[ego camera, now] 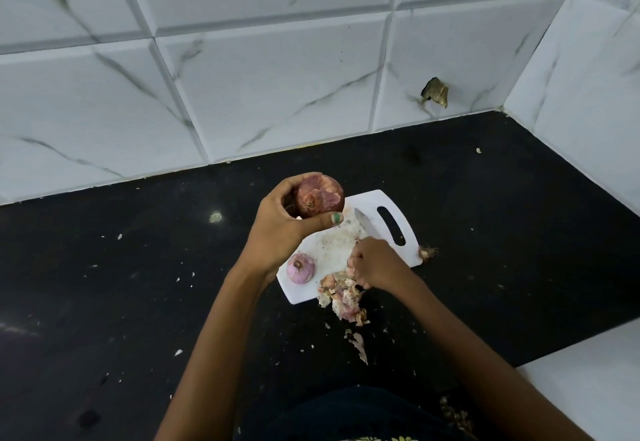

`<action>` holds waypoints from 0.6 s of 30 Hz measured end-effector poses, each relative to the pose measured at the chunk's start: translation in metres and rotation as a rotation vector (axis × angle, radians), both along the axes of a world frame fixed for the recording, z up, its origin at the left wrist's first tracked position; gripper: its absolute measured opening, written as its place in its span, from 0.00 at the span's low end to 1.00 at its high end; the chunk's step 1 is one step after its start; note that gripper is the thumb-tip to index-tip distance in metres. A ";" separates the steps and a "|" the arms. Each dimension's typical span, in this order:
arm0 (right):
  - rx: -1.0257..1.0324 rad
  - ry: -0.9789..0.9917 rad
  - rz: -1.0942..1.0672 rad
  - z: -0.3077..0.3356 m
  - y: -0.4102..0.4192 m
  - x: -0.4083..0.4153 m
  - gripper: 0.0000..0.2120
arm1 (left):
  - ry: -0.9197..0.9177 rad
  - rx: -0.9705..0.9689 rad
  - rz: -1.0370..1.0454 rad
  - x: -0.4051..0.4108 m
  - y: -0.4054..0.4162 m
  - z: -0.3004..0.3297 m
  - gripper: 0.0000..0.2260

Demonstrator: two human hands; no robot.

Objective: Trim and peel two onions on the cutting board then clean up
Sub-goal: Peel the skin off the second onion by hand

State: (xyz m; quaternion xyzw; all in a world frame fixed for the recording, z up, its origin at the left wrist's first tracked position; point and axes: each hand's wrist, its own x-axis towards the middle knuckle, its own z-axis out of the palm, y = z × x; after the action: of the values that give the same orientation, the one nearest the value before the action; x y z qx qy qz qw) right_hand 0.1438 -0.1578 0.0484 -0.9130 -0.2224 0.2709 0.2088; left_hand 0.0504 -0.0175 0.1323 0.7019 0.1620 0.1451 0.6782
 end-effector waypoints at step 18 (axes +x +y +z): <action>0.749 -0.113 -0.038 0.112 0.000 0.002 0.13 | -0.033 0.131 -0.073 0.003 0.006 0.001 0.29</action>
State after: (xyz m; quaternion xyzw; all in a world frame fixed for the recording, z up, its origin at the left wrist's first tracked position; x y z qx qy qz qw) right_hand 0.1459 -0.1580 0.1602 -0.7908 -0.3002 0.1162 0.5206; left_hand 0.0530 -0.0116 0.1337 0.7476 0.1152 0.1422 0.6384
